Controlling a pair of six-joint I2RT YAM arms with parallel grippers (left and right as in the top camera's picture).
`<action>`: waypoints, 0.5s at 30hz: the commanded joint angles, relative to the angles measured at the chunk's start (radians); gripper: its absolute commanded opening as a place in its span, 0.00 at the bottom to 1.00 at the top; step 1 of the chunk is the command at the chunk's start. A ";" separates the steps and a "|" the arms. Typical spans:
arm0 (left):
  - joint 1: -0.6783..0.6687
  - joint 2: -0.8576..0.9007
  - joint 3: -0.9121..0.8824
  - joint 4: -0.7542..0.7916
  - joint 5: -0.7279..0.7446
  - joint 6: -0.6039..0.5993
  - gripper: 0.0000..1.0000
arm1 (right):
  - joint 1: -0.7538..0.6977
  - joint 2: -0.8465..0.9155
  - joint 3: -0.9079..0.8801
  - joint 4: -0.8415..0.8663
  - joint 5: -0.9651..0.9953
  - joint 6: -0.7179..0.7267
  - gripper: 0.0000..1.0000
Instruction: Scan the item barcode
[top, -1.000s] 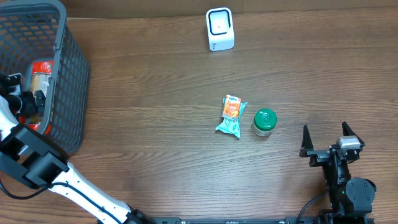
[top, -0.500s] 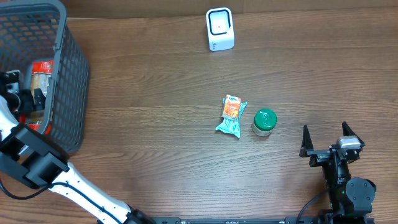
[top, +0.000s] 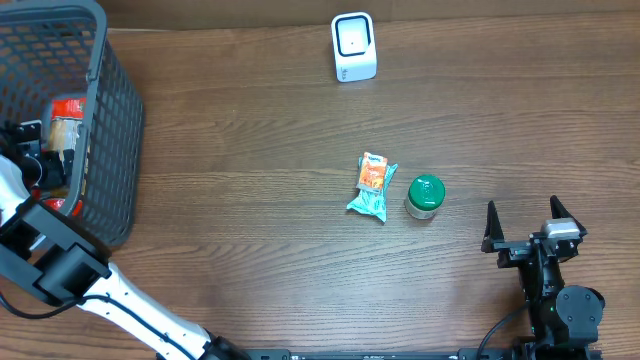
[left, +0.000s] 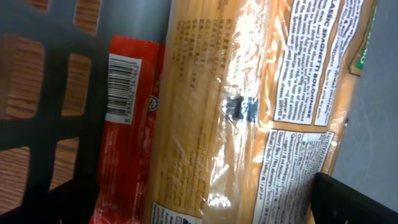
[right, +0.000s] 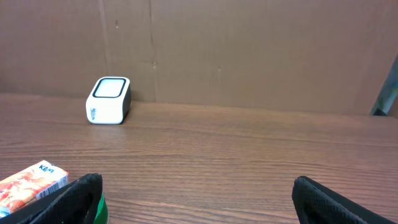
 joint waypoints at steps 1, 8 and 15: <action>0.013 0.028 -0.090 0.033 -0.050 0.030 1.00 | -0.003 -0.010 -0.011 0.002 -0.001 -0.004 1.00; 0.015 0.028 -0.248 0.146 -0.052 0.030 1.00 | -0.003 -0.010 -0.011 0.002 -0.001 -0.004 1.00; 0.015 0.028 -0.354 0.195 0.005 0.033 0.98 | -0.003 -0.010 -0.011 0.002 -0.001 -0.004 1.00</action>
